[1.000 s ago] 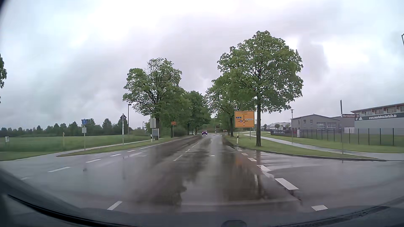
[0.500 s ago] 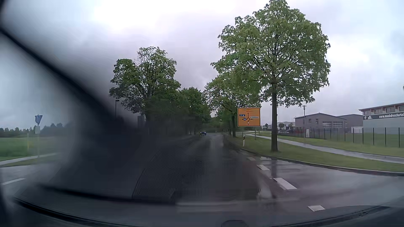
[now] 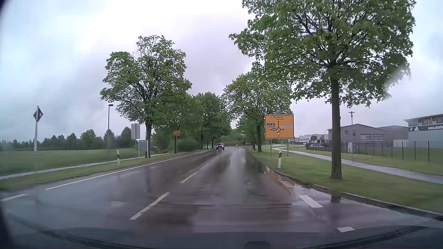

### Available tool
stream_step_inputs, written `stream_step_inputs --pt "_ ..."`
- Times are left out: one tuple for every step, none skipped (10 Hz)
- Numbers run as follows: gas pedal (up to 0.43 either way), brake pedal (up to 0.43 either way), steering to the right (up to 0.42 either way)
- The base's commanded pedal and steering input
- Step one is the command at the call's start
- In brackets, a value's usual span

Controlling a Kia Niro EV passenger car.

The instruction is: Follow the waypoints while adhering to traffic rules and regulations

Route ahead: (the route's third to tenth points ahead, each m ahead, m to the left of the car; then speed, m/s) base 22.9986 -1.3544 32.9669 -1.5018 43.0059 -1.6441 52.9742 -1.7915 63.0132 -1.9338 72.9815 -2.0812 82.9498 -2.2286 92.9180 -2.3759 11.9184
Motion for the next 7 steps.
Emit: stream_step_inputs --pt "0.13 0.0 0.0" --pt "0.13 0.0 -0.001" --pt "0.13 0.0 -0.004" --pt "0.13 0.0 -0.004" --pt "0.13 0.0 -0.004" --pt "0.138 0.0 -0.002" --pt "0.138 0.0 -0.001"
